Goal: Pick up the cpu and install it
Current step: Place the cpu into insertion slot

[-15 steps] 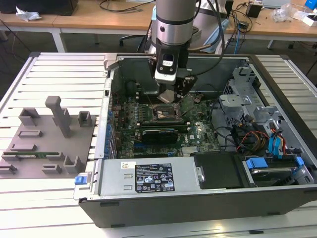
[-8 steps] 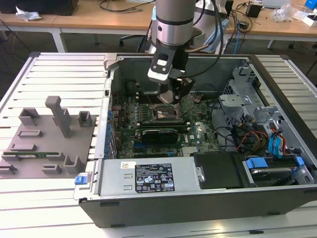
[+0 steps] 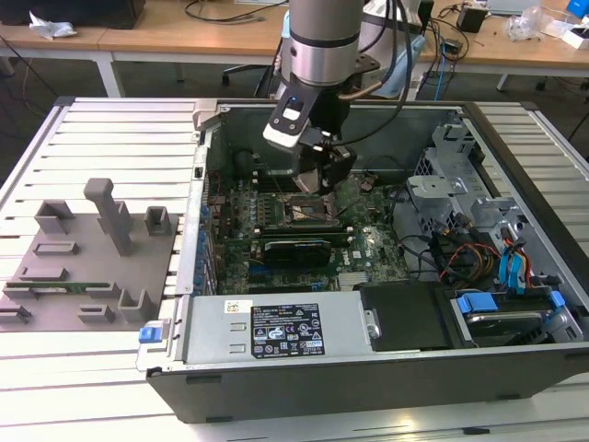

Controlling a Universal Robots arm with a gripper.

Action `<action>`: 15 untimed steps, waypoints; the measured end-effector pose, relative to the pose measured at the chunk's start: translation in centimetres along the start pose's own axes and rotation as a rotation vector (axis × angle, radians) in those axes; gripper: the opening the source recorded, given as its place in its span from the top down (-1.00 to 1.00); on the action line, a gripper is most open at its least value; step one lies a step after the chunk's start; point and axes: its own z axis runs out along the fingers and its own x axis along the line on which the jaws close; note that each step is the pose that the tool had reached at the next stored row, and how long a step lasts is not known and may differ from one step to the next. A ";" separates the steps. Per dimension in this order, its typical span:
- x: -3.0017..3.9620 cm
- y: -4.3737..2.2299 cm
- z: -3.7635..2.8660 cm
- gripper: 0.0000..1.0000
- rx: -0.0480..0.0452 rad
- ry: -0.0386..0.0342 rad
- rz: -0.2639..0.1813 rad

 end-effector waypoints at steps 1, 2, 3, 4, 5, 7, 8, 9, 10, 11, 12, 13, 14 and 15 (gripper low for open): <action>0.00 0.00 0.01 -0.08 0.0004 -0.0009 0.016; 0.00 0.00 0.03 -0.08 0.0008 -0.0019 0.034; 0.00 0.00 0.04 -0.08 0.0014 -0.0031 0.058; 0.00 0.00 0.06 -0.08 0.0019 -0.0043 0.077; 0.00 0.00 0.07 -0.08 0.0023 -0.0052 0.094; 0.00 0.00 0.10 -0.08 0.0032 -0.0071 0.130; 0.00 -0.01 0.11 -0.08 0.0036 -0.0080 0.147; 0.00 -0.01 0.13 -0.08 0.0039 -0.0091 0.166; 0.00 -0.01 0.15 -0.08 0.0046 -0.0105 0.192; 0.00 -0.01 0.16 -0.08 0.0051 -0.0115 0.209; 0.00 -0.01 0.17 -0.08 0.0054 -0.0123 0.225; 0.00 -0.01 0.19 -0.08 0.0059 -0.0133 0.242; 0.00 -0.01 0.21 -0.08 0.0066 -0.0149 0.271; 0.01 -0.01 0.23 -0.08 0.0070 -0.0159 0.290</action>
